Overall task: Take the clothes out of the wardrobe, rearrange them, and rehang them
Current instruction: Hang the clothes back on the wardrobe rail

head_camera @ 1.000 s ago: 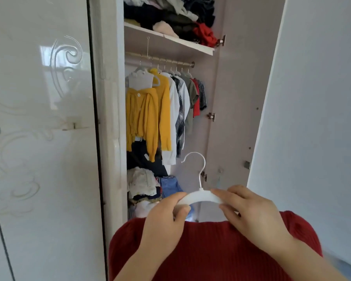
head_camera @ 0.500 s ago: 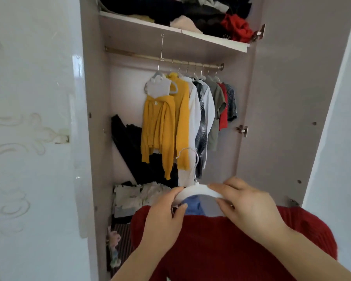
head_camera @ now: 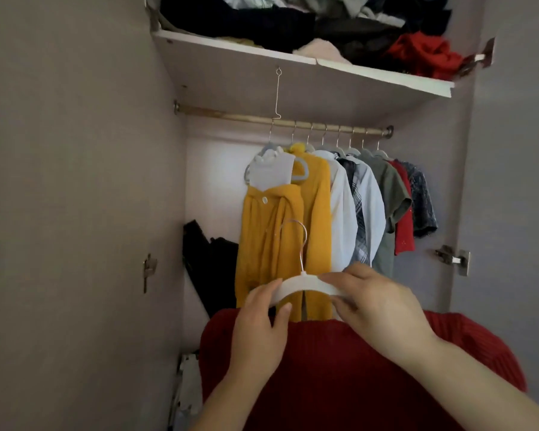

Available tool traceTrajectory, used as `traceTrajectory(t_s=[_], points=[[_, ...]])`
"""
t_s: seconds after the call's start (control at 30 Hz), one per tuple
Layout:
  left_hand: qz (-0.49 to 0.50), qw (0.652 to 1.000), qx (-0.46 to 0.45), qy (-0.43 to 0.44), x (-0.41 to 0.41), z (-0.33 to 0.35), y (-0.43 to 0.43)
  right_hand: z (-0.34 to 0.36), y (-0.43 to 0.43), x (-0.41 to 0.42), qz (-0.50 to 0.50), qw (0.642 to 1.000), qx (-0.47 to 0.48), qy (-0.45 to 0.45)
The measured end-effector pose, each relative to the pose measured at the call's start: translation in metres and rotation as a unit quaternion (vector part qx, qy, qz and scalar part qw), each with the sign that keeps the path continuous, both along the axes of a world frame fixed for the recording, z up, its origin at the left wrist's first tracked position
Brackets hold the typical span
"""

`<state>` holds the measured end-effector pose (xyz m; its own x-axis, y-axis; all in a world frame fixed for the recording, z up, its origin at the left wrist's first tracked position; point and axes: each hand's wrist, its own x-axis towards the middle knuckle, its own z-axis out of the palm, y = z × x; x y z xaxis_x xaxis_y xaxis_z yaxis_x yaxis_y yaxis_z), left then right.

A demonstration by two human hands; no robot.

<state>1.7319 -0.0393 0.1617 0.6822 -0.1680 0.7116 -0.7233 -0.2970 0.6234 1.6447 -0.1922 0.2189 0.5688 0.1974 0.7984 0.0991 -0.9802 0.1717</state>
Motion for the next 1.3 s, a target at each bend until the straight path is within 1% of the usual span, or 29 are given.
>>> traceTrajectory(t_s=[0.13, 0.3, 0.4, 0.5, 0.63, 0.77, 0.97, 1.1, 1.17, 1.23, 1.3], points=[[0.017, 1.000, -0.008, -0.020, 0.067, 0.028, -0.012, 0.024, -0.008, 0.071, 0.006, 1.000, 0.009, -0.004], [0.053, 0.998, -0.014, -0.026, 0.141, 0.057, -0.019, 0.065, -0.007, 0.155, -0.002, 0.999, 0.017, 0.050], [0.092, 0.994, -0.002, -0.055, 0.186, 0.077, -0.021, 0.094, -0.003, 0.208, -0.020, 0.997, -0.009, 0.069], [0.126, 0.988, 0.013, -0.092, 0.235, 0.102, -0.022, 0.120, -0.005, 0.265, -0.024, 0.998, -0.030, 0.044], [0.163, 0.979, 0.011, -0.119, 0.293, 0.145, -0.025, 0.167, -0.013, 0.342, -0.026, 0.999, -0.027, 0.025], [0.191, 0.970, 0.026, -0.146, 0.342, 0.185, -0.028, 0.220, -0.017, 0.400, -0.049, 0.998, -0.023, -0.023], [0.218, 0.956, 0.030, -0.193, 0.385, 0.209, -0.025, 0.284, -0.015, 0.453, -0.068, 0.994, 0.002, -0.086], [0.226, 0.952, 0.044, -0.199, 0.401, 0.206, -0.023, 0.304, -0.015, 0.481, -0.067, 0.993, 0.027, -0.094], [0.230, 0.951, 0.052, -0.198, 0.406, 0.201, -0.021, 0.303, -0.015, 0.494, -0.063, 0.994, 0.040, -0.085], [0.236, 0.949, 0.062, -0.198, 0.410, 0.196, -0.019, 0.294, -0.015, 0.506, -0.052, 0.996, 0.056, -0.053], [0.240, 0.948, 0.071, -0.196, 0.412, 0.192, -0.017, 0.277, -0.011, 0.513, -0.043, 0.998, 0.048, -0.023]])
